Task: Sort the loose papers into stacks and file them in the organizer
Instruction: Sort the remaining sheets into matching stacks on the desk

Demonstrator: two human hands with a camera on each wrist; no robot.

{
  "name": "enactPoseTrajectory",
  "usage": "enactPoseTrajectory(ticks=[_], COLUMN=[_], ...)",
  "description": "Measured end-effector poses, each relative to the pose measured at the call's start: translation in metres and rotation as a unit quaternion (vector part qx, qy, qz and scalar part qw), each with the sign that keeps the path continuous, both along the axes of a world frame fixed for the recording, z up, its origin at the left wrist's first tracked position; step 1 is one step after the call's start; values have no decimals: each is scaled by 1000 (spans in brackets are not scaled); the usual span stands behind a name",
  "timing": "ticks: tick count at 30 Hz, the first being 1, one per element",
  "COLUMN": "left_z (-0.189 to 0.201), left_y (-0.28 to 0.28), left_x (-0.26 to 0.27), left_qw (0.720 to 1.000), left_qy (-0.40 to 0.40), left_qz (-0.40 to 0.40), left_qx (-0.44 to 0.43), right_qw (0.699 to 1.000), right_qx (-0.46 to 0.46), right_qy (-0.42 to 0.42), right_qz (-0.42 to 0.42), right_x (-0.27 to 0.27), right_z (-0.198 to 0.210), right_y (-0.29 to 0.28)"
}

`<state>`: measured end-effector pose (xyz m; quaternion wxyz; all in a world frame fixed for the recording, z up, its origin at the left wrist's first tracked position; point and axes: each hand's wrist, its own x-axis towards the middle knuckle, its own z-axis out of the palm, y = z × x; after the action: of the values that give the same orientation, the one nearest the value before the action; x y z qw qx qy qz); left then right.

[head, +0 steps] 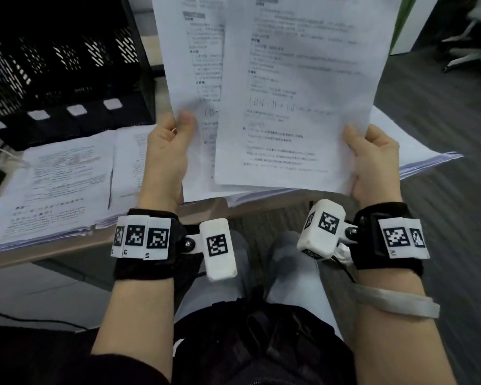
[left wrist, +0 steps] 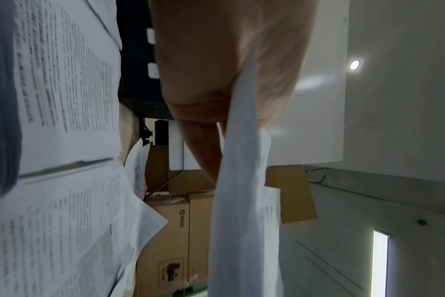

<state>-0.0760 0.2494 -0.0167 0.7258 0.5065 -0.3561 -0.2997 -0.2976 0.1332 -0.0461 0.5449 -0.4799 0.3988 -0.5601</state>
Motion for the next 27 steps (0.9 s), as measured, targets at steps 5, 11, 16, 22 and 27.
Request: enactPoseTrajectory(ticks=[5,11,16,22,27], left_z=[-1,1,-7,-17,-32], left_y=[-30,-60,-88,-126,-152], left_x=[-28,-59,-84,-112,-138], left_qw=[999,998,994,991,985], left_qy=[-12,10,-43,7,12], left_qz=[-36,-66,-58,5,-12], left_qx=[2,-1,84,135,172], right_qw=[997,988,974,994,993], right_qx=[-32,-80,-100,16,65], right_qy=[70,126,184,59,13], right_qz=[-3,-30,-85,-96,-96], right_x=[-16,-42,-64,-89,-105], right_z=[3,9,12,-1,-15], right_y=[-19,-38,-61,-67,-67])
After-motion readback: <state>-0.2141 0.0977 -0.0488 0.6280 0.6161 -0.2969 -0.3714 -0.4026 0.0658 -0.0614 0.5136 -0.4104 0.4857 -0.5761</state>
